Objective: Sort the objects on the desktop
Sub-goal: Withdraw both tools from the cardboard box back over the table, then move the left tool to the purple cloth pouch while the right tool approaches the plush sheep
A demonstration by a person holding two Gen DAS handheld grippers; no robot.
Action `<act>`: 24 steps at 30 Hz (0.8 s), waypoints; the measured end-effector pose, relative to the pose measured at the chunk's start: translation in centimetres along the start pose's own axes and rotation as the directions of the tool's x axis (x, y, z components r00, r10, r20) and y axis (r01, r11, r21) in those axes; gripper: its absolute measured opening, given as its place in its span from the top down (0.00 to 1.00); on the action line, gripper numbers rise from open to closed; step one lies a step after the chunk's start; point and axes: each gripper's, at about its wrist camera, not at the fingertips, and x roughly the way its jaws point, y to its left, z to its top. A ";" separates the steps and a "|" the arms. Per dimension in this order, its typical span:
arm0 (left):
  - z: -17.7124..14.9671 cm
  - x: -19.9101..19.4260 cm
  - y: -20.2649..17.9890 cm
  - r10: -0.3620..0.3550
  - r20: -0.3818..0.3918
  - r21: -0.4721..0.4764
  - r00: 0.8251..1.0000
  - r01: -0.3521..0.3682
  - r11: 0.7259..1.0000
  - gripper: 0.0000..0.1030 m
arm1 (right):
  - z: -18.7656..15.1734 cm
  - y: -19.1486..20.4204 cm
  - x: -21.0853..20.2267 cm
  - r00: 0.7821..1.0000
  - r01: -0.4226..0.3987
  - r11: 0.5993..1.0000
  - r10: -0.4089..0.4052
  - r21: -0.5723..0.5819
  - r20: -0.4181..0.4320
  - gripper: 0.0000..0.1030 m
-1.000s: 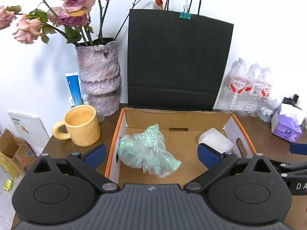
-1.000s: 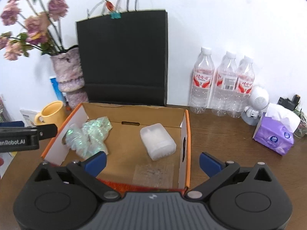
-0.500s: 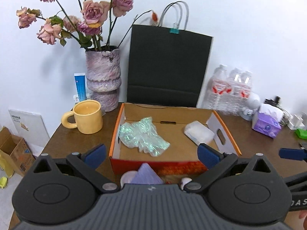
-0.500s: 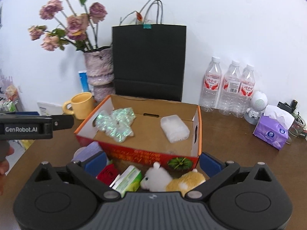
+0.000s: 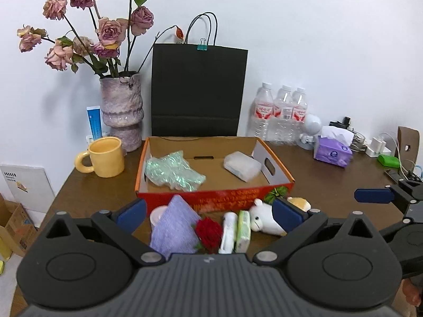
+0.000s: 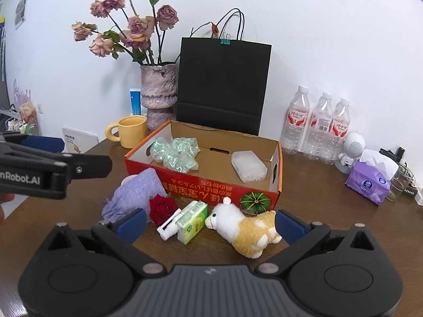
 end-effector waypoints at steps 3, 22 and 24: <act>-1.3 -0.5 0.0 -0.006 0.004 -0.008 1.000 0.006 1.000 0.00 | -1.1 0.1 -0.4 1.000 -0.005 1.000 0.005 0.003 0.010 0.00; -5.0 -1.0 0.8 -0.015 -0.036 -0.043 0.999 0.014 0.999 0.00 | -6.7 -0.7 -0.2 0.999 -0.023 0.995 0.027 0.098 -0.032 0.00; -5.2 -0.8 0.8 -0.016 -0.040 -0.043 0.999 0.014 0.999 0.00 | -6.9 -1.0 -0.1 0.999 -0.027 0.994 0.030 0.107 -0.030 0.00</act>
